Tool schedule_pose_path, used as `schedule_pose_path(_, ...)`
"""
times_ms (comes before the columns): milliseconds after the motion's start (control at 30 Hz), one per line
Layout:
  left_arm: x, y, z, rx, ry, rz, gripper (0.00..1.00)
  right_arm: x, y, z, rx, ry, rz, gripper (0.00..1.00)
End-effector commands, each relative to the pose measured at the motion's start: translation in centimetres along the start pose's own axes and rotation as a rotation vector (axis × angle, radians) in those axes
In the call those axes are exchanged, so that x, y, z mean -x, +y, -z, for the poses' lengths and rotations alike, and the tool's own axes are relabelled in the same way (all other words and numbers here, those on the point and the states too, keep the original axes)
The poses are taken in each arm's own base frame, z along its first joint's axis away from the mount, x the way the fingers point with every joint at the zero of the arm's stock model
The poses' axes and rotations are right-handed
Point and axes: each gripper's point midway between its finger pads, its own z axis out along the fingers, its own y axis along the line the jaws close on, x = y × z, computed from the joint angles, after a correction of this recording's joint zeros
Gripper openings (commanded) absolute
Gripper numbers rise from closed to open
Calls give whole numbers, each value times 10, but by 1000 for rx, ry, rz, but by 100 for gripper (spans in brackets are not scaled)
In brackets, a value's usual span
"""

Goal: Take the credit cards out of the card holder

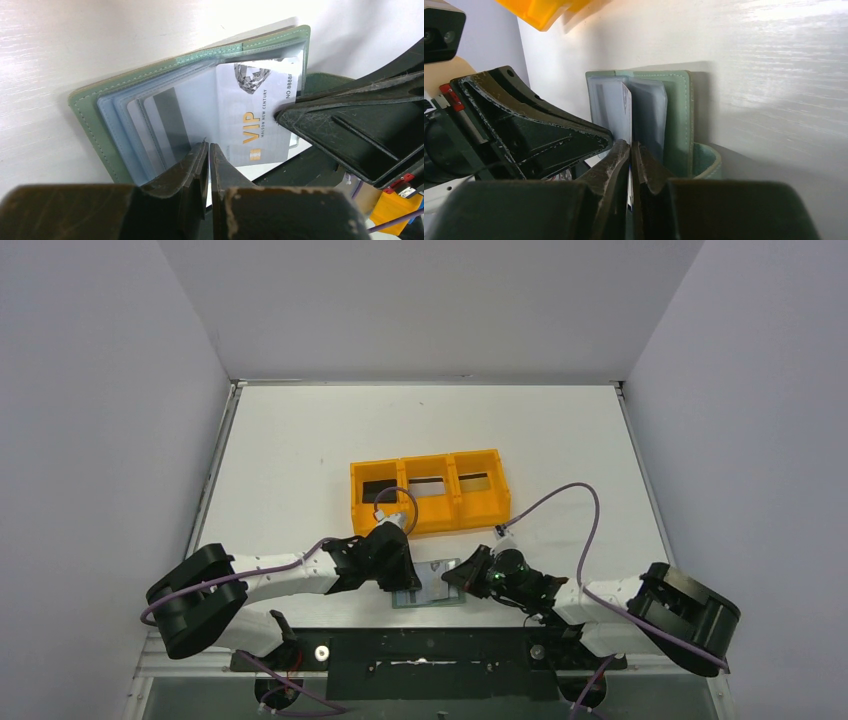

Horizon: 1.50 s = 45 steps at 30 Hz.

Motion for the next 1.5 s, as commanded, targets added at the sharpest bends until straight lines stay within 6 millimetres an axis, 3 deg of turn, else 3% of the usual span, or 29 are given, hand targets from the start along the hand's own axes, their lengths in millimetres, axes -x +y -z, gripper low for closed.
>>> schedule_pose_path(0,-8,24,-1,92,16,-19,7,7,-17,4,-66,-38,22,0)
schedule_pose_path(300,-2,15,5,58,-6,-24,13,17,-2,12,-48,-74,43,0)
schedule_pose_path(500,12,-6,18,5,-52,-36,19,34,15,25,-25,-142,101,0)
schedule_pose_path(667,24,-16,30,-15,-99,-46,24,37,11,31,-34,-162,118,0)
schedule_pose_path(767,29,-15,39,-3,-130,-46,27,39,4,33,-82,-168,110,0)
schedule_pose_path(867,34,-11,47,13,-157,-42,29,42,12,37,-72,-173,130,0)
schedule_pose_path(1200,66,15,77,93,-242,-15,42,62,63,55,-24,-203,255,0)
schedule_pose_path(1467,112,36,121,117,-375,29,65,77,94,60,17,-246,415,0)
